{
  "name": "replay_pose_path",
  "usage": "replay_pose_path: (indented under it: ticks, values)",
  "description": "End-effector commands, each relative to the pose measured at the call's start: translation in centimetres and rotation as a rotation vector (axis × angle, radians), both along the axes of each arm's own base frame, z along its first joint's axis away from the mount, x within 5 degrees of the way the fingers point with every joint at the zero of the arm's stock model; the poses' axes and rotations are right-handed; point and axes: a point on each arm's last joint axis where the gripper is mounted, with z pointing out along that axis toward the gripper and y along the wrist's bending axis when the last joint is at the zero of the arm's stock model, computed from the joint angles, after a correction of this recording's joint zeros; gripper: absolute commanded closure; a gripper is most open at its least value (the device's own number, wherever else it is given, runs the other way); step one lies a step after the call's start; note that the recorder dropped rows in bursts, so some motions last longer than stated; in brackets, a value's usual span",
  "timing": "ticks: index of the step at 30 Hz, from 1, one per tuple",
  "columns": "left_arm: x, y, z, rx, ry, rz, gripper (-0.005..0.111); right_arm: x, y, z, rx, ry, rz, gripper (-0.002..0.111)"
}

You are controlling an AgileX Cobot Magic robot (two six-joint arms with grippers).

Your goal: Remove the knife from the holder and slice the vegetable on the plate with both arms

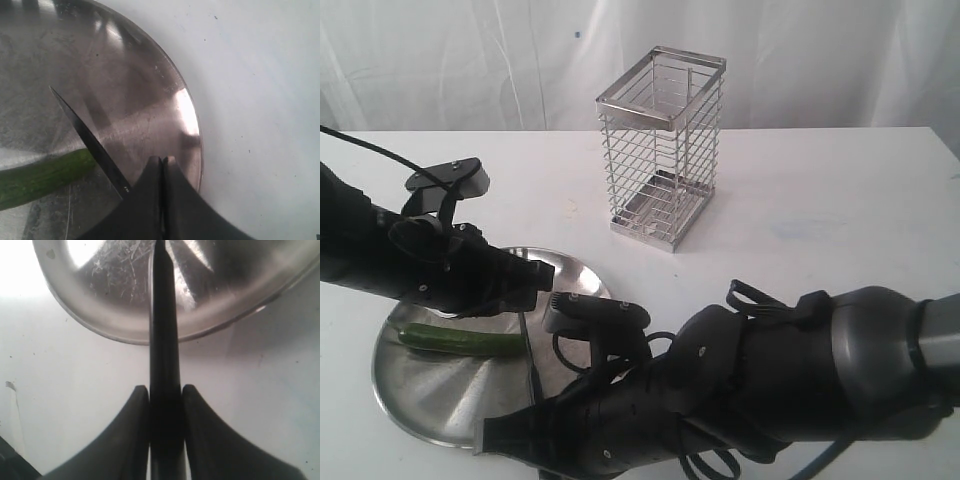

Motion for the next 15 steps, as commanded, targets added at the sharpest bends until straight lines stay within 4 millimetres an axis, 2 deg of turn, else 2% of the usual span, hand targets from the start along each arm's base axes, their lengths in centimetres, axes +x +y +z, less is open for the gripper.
replay_pose_path:
  ticks: [1,15]
  values:
    - [-0.1,-0.2,0.1,-0.010,0.007,-0.008,0.107,0.4,-0.1,0.1,-0.005,-0.028,0.001,0.108]
    - [-0.1,-0.1,0.1,0.003,0.003,-0.017,0.107,0.4,0.2,-1.4,-0.040,0.006,0.019,0.108]
